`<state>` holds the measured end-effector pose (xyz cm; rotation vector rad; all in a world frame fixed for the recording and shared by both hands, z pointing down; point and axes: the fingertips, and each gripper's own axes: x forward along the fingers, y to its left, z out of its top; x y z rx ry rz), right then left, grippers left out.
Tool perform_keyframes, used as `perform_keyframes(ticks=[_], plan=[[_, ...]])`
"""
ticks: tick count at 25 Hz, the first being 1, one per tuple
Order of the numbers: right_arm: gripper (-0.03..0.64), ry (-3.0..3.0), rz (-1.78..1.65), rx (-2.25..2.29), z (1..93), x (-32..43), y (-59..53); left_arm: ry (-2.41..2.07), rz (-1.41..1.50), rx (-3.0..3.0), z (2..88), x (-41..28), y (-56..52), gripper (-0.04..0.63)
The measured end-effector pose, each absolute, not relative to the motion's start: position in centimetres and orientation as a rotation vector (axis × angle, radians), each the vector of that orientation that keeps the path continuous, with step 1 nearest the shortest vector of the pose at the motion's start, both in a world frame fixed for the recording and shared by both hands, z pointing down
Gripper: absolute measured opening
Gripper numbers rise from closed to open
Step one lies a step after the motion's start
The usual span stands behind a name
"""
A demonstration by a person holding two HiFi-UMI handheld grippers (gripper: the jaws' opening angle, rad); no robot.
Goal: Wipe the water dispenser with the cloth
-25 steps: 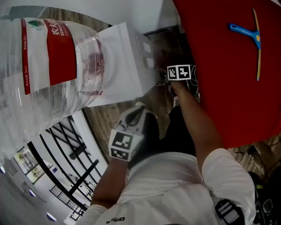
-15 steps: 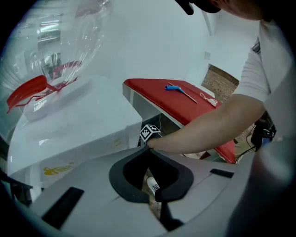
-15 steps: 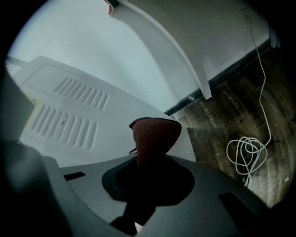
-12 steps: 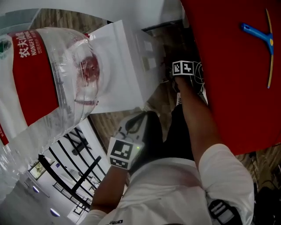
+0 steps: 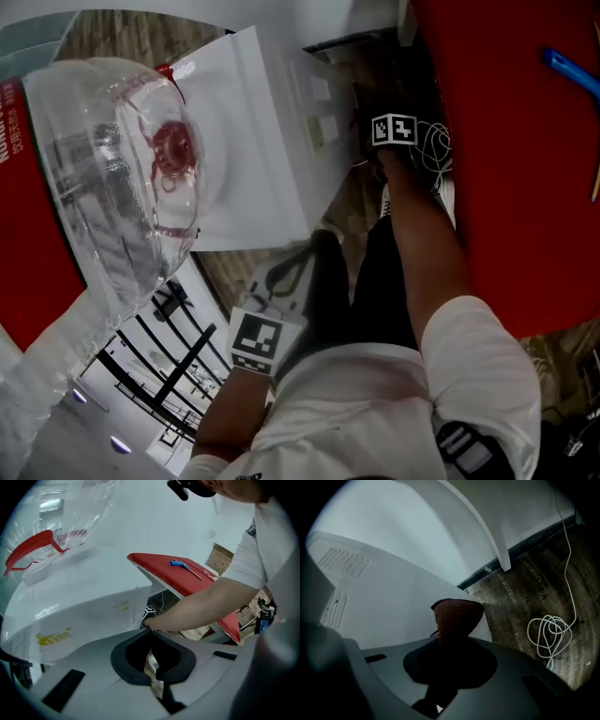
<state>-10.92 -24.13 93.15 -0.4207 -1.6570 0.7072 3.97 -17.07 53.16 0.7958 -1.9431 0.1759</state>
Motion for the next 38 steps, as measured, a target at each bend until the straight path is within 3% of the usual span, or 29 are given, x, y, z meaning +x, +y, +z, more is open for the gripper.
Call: perform_keyframes(ticks=[9,19,27,38], plan=[[0.055,-1.646,0.682,-0.39,93.7,-10.9,-24.7,-1.933,0.197,0.799,53.6,4.5,-16.7,-0.011],[0.055,-1.703,0.712,-0.331,86.7,-10.6,-24.8,-1.992,0.243,0.828,50.2,3.0,-18.1,-0.011],[0.055,-1.812,0.759,-0.559,73.4,-11.0,-22.7,-2.031,0.235,0.818,46.4,2.9,-18.2,-0.011],[0.055,-1.922,1.116,-1.027,49.0,-17.6,-23.7,-2.101,0.235,0.786,43.0,1.2,-17.0,-0.011]])
